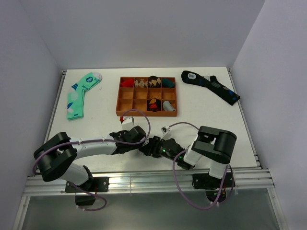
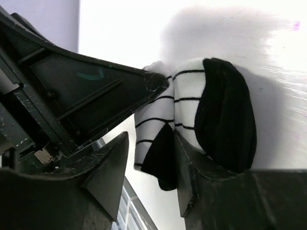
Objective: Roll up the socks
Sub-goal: Roll the sock at the center of the board.
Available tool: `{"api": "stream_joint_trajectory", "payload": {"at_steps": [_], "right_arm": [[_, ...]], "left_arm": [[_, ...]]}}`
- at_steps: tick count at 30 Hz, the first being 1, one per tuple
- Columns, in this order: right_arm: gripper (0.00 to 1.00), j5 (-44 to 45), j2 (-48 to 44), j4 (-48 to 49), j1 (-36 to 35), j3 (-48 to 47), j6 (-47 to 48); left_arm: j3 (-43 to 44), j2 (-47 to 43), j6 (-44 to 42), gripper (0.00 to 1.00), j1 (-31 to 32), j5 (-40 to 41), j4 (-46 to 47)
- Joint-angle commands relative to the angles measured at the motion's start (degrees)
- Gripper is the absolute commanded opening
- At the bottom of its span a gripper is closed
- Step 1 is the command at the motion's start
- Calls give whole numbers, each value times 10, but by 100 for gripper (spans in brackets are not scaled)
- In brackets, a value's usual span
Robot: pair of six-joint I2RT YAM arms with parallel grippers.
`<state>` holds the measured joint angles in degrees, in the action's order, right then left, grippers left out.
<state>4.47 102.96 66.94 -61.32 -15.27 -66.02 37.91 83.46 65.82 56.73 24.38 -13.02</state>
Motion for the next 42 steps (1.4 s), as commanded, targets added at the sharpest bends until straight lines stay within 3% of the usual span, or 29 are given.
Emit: {"api": "stream_joint_trajectory", "payload": {"at_steps": [1,13,19,27,33,38,42], "right_arm": [[52,41,-14,-278,12,40,49],[53,127,-223,-523,22,30,42],[45,157,-246,-576,25,22,34],[32,171,-240,-575,18,-12,64],[41,229,-325,-557,-29,8,85],[40,223,-384,-428,-53,55,168],[40,256,-368,-373,-92,40,215]], "left_arm": [[0,21,0,2,8,-14,-61],[-11,14,13,0,8,-14,-53],[-8,9,14,0,8,-12,-57],[-6,0,17,0,9,-6,-72],[9,1,9,0,9,-5,-96],[33,12,-17,0,9,-13,-123],[46,16,-25,0,9,-11,-145]]}}
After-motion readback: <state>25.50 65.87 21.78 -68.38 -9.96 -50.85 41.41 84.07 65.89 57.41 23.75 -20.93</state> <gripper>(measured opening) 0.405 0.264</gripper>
